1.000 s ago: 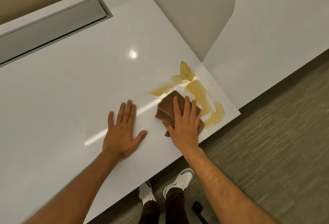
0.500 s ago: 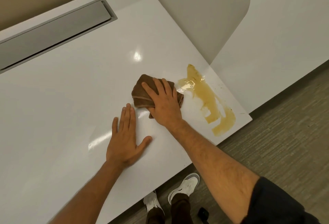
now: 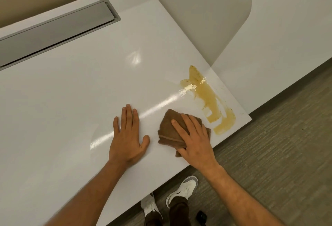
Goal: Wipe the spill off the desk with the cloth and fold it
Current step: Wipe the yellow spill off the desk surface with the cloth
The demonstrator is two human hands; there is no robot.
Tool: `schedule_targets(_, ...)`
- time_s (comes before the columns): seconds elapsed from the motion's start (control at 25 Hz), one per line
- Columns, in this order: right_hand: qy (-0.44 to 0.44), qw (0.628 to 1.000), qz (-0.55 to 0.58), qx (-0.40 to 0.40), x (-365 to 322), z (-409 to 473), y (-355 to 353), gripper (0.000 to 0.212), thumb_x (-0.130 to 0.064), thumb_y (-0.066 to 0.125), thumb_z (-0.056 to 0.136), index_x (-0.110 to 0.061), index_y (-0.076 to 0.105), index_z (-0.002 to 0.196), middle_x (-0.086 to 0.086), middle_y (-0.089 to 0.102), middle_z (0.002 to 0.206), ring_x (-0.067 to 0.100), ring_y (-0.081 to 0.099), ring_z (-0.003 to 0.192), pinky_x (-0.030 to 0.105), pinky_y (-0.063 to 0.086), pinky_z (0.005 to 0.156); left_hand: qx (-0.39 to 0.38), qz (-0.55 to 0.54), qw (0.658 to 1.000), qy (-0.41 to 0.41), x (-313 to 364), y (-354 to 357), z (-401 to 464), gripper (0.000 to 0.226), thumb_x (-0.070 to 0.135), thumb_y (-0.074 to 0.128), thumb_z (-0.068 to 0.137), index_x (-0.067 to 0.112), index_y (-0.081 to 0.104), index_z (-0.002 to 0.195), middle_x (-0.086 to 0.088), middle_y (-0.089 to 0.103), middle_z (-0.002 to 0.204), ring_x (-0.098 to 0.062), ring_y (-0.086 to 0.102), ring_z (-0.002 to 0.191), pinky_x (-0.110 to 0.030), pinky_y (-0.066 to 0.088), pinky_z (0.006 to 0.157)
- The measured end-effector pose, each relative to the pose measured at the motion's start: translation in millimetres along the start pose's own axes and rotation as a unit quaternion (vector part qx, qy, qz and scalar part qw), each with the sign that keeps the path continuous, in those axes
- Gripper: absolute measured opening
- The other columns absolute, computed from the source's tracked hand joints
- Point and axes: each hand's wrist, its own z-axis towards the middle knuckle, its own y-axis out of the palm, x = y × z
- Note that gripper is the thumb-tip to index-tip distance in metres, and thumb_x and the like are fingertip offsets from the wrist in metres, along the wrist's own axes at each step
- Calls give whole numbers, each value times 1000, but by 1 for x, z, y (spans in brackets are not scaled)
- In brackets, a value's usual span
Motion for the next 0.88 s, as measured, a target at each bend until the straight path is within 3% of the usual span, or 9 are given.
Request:
schedule_targets(0.24, 214, 976, -15, 16, -23, 1, -5, 104, -27, 77, 75, -26, 19, 161, 16, 27, 163, 39, 26, 149, 63, 27, 117, -14, 27, 1000, 1, -1, 1, 2, 96, 66, 25, 98, 8, -12, 165, -14, -20, 174, -30, -16, 162, -58, 3, 130)
schedule_targets(0.44, 231, 972, -17, 23, -27, 53, -1, 100, -37, 71, 83, -23, 12, 163, 20, 21, 165, 44, 18, 152, 64, 20, 120, -18, 28, 999, -6, 3, 1, 3, 102, 76, 22, 97, 9, -12, 165, -13, -18, 174, -30, -16, 162, -58, 2, 130)
schedule_targets(0.64, 310, 950, -15, 39, -43, 130, 2, 95, -51, 67, 89, -22, 15, 162, 22, 23, 165, 45, 21, 152, 63, 20, 119, -30, 24, 999, -16, 5, -3, 3, 105, 80, 20, 95, 8, -11, 165, -12, -19, 174, -29, -17, 162, -56, 0, 130)
schedule_targets(0.88, 261, 965, 17, 19, -48, 212, 3, 87, -53, 55, 96, -24, 8, 163, 21, 13, 168, 44, 9, 154, 63, 12, 122, -25, 24, 999, -9, 5, -4, 4, 105, 79, 23, 96, 8, -9, 166, -12, -18, 174, -29, -14, 162, -52, -6, 130)
